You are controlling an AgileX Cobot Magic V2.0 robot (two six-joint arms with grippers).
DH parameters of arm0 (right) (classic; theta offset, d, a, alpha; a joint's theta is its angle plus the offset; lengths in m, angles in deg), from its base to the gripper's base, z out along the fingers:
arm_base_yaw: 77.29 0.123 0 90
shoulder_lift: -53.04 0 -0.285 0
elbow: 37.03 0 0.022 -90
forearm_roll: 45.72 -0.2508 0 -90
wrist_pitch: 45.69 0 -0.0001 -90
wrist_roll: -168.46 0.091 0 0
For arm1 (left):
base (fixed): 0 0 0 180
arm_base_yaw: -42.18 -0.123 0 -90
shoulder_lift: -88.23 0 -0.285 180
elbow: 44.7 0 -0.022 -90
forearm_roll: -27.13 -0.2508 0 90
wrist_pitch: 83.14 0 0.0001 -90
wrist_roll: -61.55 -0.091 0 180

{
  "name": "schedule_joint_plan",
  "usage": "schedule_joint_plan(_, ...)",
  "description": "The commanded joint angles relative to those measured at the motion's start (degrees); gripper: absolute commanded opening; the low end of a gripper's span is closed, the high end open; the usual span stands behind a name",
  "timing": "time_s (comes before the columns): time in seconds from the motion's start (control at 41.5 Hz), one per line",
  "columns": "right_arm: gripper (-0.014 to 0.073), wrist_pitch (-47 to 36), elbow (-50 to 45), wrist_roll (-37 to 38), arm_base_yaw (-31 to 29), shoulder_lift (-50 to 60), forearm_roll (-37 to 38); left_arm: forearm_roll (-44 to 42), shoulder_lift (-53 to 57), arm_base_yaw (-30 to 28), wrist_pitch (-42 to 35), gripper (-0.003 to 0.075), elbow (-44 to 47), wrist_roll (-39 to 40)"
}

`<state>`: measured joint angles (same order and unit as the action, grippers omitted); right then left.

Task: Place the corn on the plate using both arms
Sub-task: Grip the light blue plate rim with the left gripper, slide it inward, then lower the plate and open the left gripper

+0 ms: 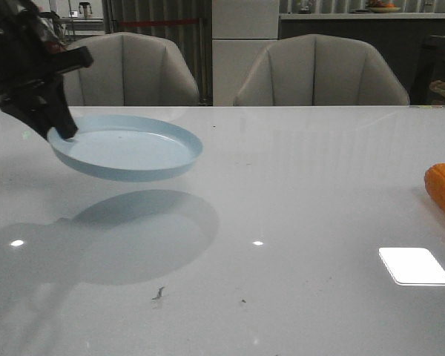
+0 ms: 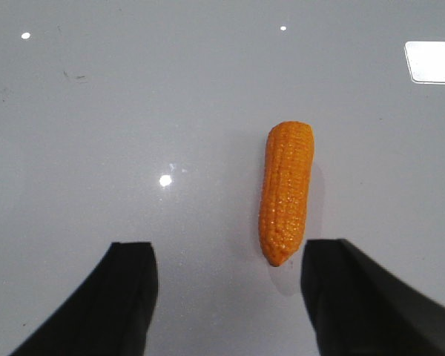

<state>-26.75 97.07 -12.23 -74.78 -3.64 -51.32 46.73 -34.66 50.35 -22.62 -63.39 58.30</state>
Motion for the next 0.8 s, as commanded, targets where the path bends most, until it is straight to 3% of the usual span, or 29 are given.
schedule_joint_plan(0.0, 0.0528, -3.94, 1.98, -0.32, -0.3, 0.22, -0.16, 2.48, 3.23, 3.89, -1.4, 0.0094, -1.95, -0.01)
schedule_joint_plan(0.265, 0.0528, -3.87, 1.98, -0.32, -0.3, 0.22, -0.16, 2.14, 2.35, 13.42, -6.71, 0.0094, -1.95, -0.01)
schedule_joint_plan(0.603, 0.0528, -1.6, 1.98, -0.32, -0.3, 0.22, -0.16, 1.53, -3.58, 17.92, -5.02, 0.0099, -1.95, -0.01)
schedule_joint_plan(0.772, 0.0528, -1.1, 1.91, -0.32, -0.3, 0.22, -0.16, -0.48, -4.87, 18.82, -5.56, 0.0204, -1.95, -0.01)
